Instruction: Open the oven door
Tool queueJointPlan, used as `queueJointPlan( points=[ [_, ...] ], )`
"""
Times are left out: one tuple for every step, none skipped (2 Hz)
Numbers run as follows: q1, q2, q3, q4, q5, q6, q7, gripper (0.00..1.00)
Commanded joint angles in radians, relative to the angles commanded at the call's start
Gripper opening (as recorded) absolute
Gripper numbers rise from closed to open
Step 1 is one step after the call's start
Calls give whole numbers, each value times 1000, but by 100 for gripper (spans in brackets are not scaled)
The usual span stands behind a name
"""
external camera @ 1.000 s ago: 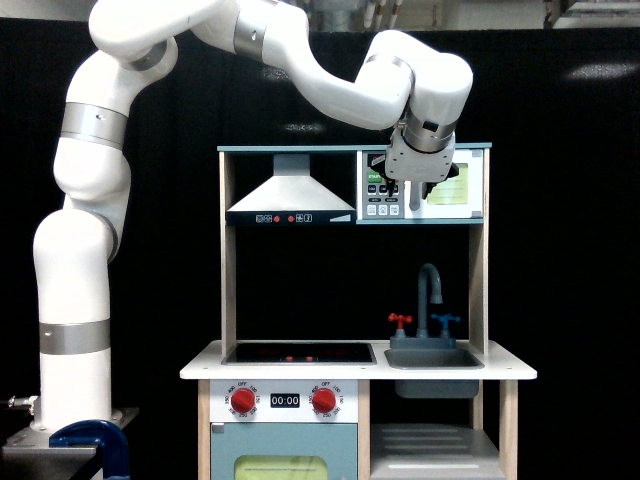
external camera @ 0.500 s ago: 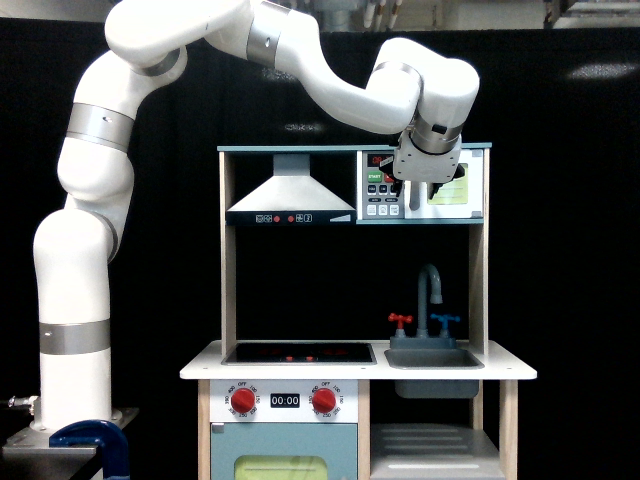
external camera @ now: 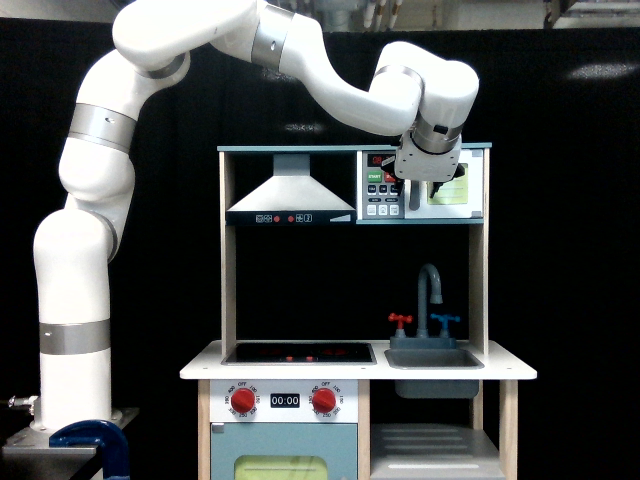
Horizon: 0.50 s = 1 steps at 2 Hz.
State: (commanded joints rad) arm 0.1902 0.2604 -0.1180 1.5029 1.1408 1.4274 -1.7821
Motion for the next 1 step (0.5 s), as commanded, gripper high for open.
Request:
queueJointPlan(
  points=[
    [-7,0,10,-2,-1,-5,-1,0]
  ],
)
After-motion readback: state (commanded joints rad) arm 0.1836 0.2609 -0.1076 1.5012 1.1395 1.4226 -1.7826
